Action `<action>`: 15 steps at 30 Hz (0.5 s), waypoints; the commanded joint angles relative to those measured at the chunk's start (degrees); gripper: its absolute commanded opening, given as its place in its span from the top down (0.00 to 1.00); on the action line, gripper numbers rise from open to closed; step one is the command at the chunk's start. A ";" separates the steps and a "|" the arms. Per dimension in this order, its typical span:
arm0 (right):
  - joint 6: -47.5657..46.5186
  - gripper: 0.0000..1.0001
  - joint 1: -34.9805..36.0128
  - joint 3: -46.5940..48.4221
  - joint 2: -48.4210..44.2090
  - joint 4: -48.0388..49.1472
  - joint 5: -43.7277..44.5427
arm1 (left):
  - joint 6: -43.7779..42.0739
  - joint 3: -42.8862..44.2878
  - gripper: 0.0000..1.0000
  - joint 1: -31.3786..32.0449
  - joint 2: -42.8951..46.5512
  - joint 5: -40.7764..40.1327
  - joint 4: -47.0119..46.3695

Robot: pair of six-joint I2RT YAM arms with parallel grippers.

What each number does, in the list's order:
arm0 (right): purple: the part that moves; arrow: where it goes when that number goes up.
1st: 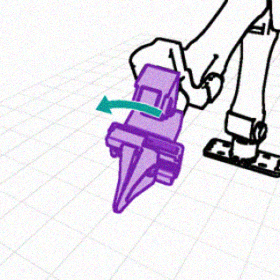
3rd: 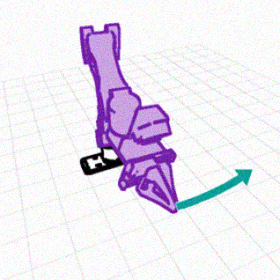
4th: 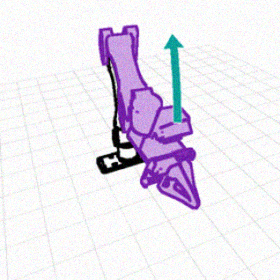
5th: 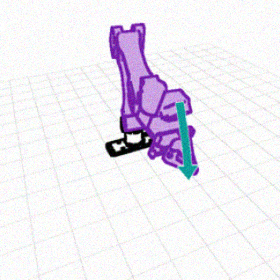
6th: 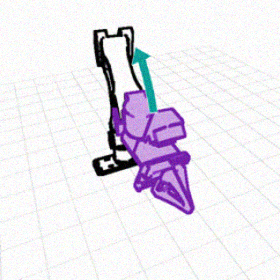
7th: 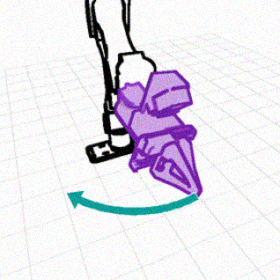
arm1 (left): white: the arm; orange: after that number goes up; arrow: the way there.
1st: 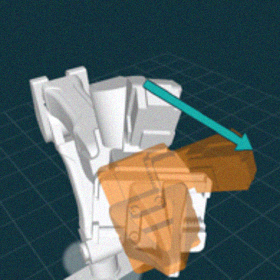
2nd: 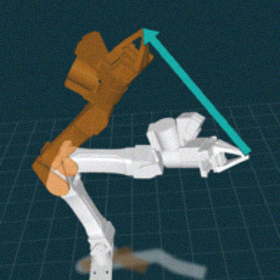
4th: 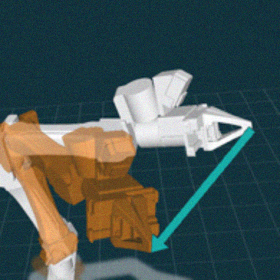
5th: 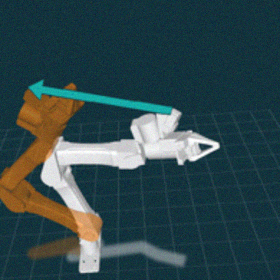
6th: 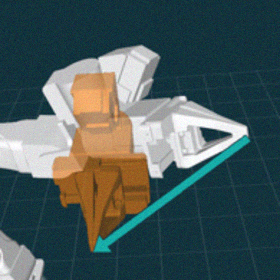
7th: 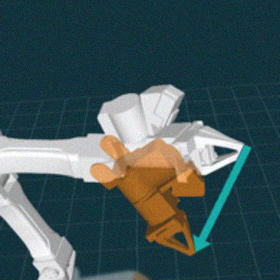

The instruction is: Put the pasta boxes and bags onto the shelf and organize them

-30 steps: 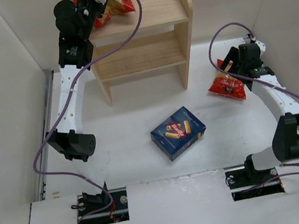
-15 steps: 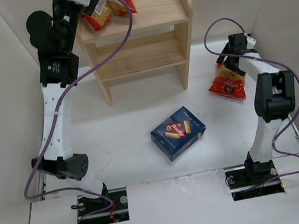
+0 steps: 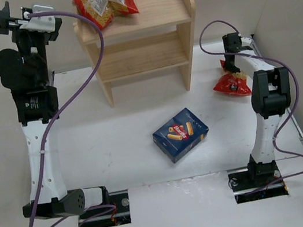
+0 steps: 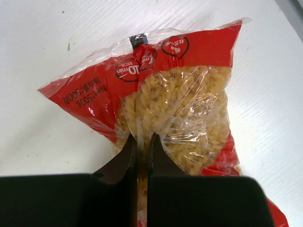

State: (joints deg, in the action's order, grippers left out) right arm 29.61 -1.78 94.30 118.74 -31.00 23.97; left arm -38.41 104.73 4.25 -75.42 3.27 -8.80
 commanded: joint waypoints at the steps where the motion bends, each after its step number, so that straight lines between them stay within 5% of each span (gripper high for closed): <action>1: 3.43 1.00 -0.11 -6.30 -0.32 -1.89 -6.63 | 1.32 -4.51 0.29 -2.44 3.51 -3.61 -2.01; 8: 7.13 1.00 -4.50 -14.58 -25.18 7.26 -7.53 | 6.32 -19.19 0.29 -9.56 12.39 -6.69 0.44; 15: 3.19 1.00 -3.80 -8.97 -41.21 8.59 -2.79 | 11.87 -30.98 0.29 -12.38 18.99 -7.22 0.54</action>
State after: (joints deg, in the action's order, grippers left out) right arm 33.89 -6.33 78.70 84.14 -30.89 18.46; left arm -30.30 75.94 -7.84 -59.09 -3.22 -5.80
